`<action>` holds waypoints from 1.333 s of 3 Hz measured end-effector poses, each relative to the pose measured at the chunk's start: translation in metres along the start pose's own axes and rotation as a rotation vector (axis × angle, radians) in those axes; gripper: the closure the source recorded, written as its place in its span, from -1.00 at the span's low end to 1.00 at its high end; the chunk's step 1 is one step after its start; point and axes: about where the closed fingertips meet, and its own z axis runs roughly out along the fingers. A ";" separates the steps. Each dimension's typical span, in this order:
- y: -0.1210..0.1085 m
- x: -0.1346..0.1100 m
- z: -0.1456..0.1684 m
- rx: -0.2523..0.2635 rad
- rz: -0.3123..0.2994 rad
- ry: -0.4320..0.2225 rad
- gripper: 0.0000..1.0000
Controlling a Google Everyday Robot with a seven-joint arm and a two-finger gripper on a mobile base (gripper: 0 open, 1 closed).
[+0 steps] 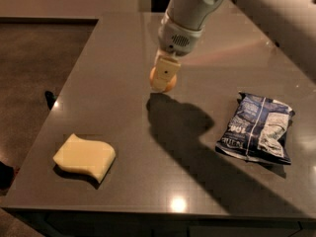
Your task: Move orange near blue chip bag
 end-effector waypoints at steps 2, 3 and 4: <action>-0.011 0.117 -0.041 0.077 0.193 0.041 1.00; -0.004 0.149 -0.038 0.072 0.240 0.051 1.00; 0.004 0.158 -0.025 0.050 0.256 0.041 0.63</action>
Offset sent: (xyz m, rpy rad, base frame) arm -0.0097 -0.1852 -0.0015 -0.0390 0.0094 -0.3100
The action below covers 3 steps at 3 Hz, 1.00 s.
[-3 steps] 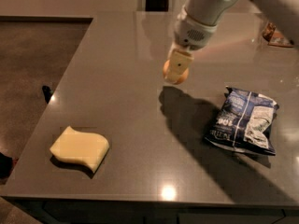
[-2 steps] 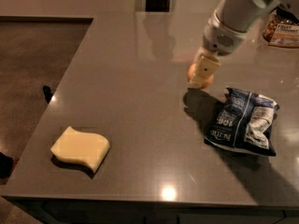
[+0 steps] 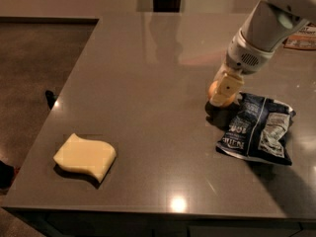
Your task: Move orange near blue chip bag
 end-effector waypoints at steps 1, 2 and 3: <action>0.004 0.001 0.009 -0.017 0.002 -0.004 0.17; 0.006 0.003 0.013 -0.022 0.005 -0.008 -0.30; 0.006 0.002 0.014 -0.023 0.004 -0.008 -0.76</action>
Offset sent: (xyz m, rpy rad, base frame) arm -0.0079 0.0020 -0.0150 0.0209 0.0225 -0.0012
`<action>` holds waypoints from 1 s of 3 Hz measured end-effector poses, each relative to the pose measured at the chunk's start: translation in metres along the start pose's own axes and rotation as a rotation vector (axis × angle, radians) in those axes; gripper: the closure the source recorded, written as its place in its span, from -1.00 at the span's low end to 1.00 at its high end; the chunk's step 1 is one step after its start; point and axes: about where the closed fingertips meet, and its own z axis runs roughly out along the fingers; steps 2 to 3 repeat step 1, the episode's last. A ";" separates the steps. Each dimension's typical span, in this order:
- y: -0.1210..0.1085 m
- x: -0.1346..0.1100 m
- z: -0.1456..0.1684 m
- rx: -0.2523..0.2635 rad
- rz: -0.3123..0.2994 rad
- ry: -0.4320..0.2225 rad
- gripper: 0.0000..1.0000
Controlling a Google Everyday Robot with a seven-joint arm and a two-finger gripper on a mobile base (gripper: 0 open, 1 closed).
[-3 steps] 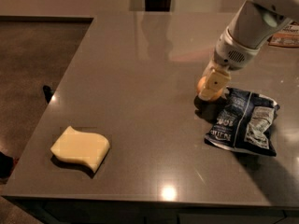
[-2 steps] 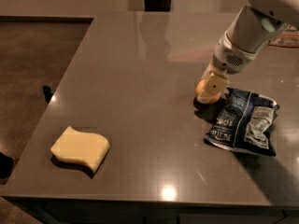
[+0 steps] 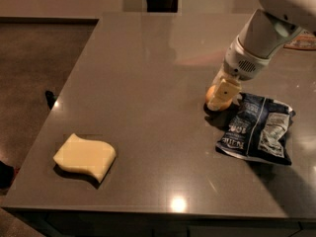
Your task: Move orange near blue chip bag
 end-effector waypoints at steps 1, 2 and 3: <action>0.000 -0.001 0.001 -0.001 -0.001 0.000 -1.00; 0.000 -0.001 0.001 -0.001 -0.001 0.000 -1.00; 0.000 -0.001 0.001 -0.001 -0.001 0.000 -1.00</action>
Offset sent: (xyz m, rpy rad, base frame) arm 0.0000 0.0000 0.0000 0.0000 0.0000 0.0000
